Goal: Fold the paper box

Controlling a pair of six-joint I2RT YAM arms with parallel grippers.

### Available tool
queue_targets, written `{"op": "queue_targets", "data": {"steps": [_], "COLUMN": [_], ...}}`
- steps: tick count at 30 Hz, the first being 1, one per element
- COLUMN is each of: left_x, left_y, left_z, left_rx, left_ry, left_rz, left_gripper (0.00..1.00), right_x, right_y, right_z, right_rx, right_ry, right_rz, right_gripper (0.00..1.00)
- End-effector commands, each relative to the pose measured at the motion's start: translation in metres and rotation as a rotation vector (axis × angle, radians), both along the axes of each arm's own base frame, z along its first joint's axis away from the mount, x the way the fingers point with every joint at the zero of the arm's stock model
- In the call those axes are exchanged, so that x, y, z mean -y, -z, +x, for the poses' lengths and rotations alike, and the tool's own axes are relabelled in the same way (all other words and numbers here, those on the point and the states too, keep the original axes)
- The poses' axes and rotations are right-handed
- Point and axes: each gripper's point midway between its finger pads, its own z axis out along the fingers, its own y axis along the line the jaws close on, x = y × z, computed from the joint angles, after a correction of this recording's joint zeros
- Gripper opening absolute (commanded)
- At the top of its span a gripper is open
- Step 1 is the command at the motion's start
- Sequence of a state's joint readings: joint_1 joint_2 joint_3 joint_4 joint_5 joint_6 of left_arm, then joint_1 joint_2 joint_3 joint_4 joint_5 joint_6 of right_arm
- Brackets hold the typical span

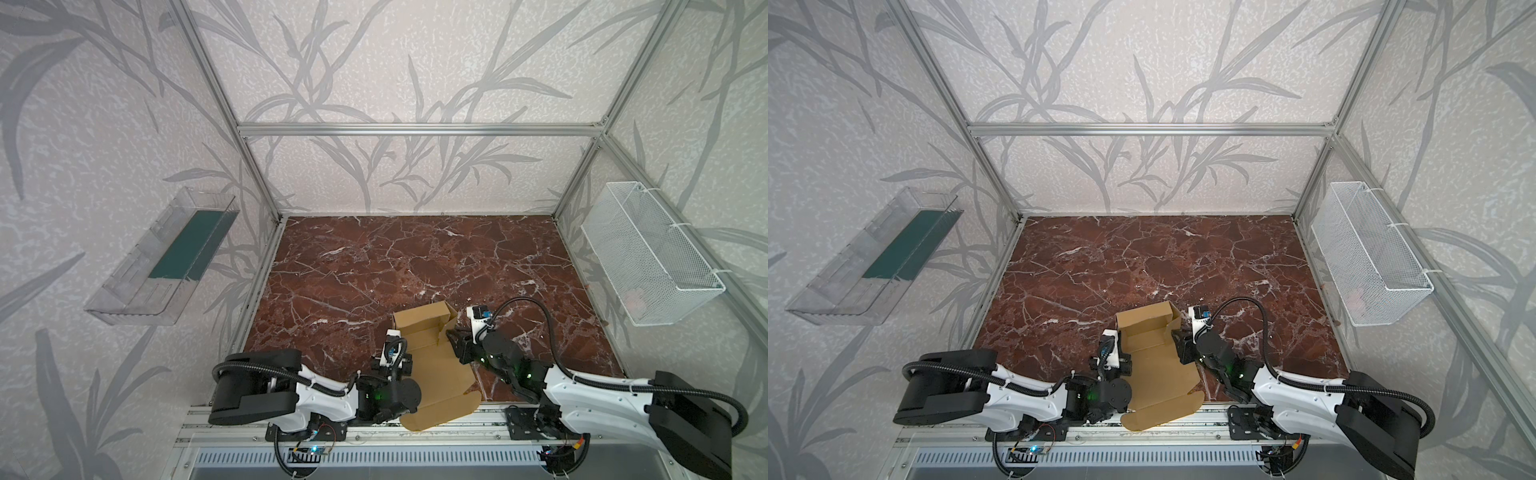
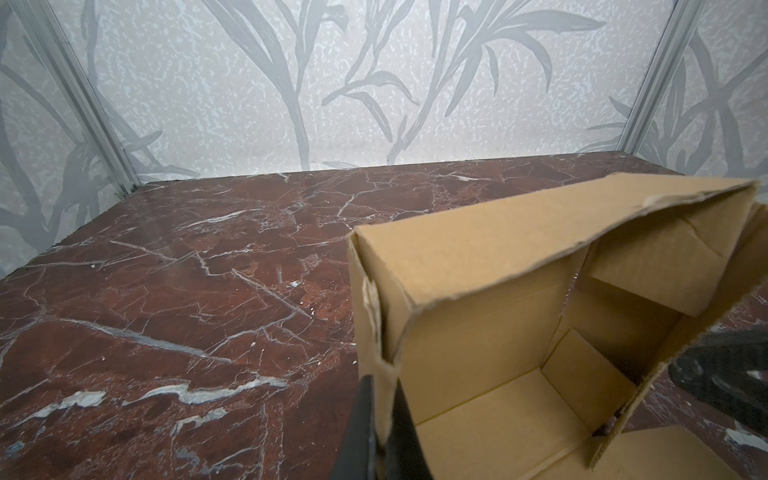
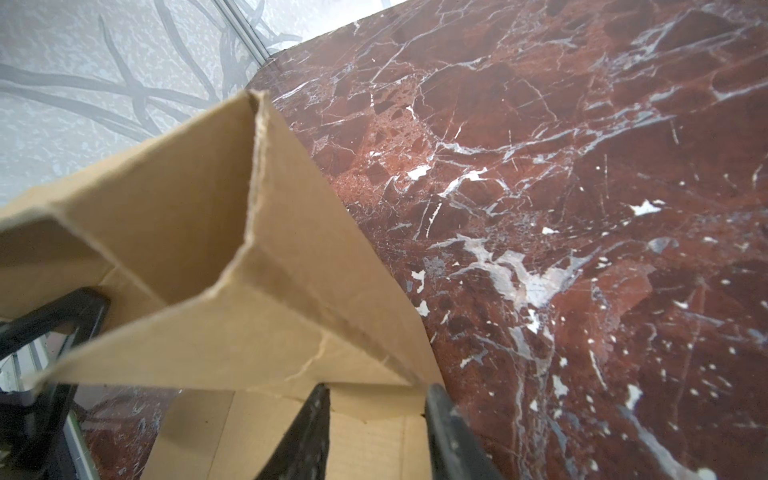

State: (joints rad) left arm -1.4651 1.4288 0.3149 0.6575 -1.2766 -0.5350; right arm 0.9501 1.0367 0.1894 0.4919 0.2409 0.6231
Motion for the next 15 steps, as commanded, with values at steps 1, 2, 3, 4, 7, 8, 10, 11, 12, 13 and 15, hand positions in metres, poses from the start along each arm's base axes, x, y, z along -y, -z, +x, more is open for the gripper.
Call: {"op": "queue_targets", "data": {"steps": [1, 2, 3, 4, 7, 8, 10, 11, 12, 13, 15], "left_x": [-0.004, -0.004, -0.003, -0.003, -0.002, -0.002, -0.002, -0.002, -0.001, -0.001, -0.001], "left_y": [-0.005, -0.005, -0.004, -0.004, -0.003, -0.003, -0.004, -0.004, -0.004, -0.004, -0.003], "left_z": [-0.001, -0.001, -0.001, 0.000, 0.000, 0.000, 0.000, 0.000, 0.000, 0.000, 0.001], "left_rx": [0.014, 0.013, 0.012, 0.012, 0.014, 0.016, 0.019, 0.020, 0.020, 0.019, 0.021], "left_ry": [-0.031, -0.031, -0.031, -0.033, -0.040, -0.045, -0.051, -0.053, -0.053, -0.053, -0.058], "left_rz": [-0.042, -0.039, -0.031, -0.022, -0.010, -0.008, 0.004, 0.009, 0.011, 0.017, 0.023], "left_gripper": [0.00, 0.00, 0.00, 0.00, 0.00, 0.00, 0.00, 0.00, 0.00, 0.00, 0.00], "right_x": [-0.009, -0.009, -0.009, -0.009, -0.013, -0.014, -0.015, -0.016, -0.014, -0.013, -0.009], "right_y": [-0.021, -0.021, -0.022, -0.023, -0.027, -0.030, -0.038, -0.041, -0.043, -0.046, -0.049], "right_z": [0.005, 0.005, 0.005, 0.005, 0.003, 0.002, 0.000, -0.001, -0.002, -0.002, -0.002], "right_rx": [0.054, 0.054, 0.054, 0.056, 0.058, 0.060, 0.067, 0.070, 0.070, 0.068, 0.059], "right_ry": [-0.011, -0.009, -0.011, -0.010, -0.026, -0.029, -0.037, -0.039, -0.034, -0.027, -0.016], "right_rz": [0.053, 0.053, 0.053, 0.055, 0.066, 0.072, 0.082, 0.085, 0.083, 0.081, 0.058], "right_gripper": [0.33, 0.33, 0.33, 0.33, 0.32, 0.32, 0.32, 0.33, 0.34, 0.34, 0.35]}}
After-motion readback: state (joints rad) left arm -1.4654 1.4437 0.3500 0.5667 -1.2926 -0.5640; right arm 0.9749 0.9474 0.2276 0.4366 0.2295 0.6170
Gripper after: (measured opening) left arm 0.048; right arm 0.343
